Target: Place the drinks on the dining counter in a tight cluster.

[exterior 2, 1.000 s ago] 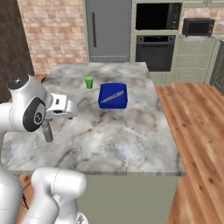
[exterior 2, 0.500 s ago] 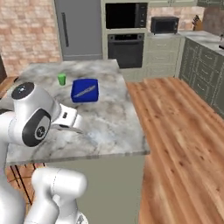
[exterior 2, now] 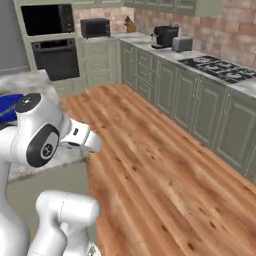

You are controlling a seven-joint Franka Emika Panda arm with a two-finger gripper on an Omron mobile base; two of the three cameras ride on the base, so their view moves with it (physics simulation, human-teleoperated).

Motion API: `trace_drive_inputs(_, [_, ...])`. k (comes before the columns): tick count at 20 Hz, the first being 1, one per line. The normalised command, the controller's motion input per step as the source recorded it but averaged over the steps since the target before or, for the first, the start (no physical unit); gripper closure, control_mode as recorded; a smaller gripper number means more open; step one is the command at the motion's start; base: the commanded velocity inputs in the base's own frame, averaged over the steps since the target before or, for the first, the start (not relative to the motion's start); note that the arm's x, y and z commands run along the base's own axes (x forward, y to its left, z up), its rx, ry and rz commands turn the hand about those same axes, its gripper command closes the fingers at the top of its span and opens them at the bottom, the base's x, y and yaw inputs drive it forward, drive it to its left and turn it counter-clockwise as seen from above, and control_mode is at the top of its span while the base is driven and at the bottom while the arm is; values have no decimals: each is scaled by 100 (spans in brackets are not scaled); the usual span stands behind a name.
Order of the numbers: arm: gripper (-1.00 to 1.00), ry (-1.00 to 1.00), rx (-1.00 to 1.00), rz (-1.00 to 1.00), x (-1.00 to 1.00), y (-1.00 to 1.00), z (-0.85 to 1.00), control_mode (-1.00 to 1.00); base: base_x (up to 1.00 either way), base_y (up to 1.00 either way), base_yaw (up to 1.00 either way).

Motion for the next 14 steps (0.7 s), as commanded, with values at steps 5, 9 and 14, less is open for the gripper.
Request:
trace_drive_inputs(5, [-100, 0, 0, 0, 0, 0, 0, 100, 28, -59, -75])
trace_drive_inputs(9, [-100, 0, 0, 0, 0, 0, 0, 100, 86, -13, -58])
trace_drive_inputs(14, [-100, 0, 0, 0, 0, 0, 0, 100, 100, 0, -45])
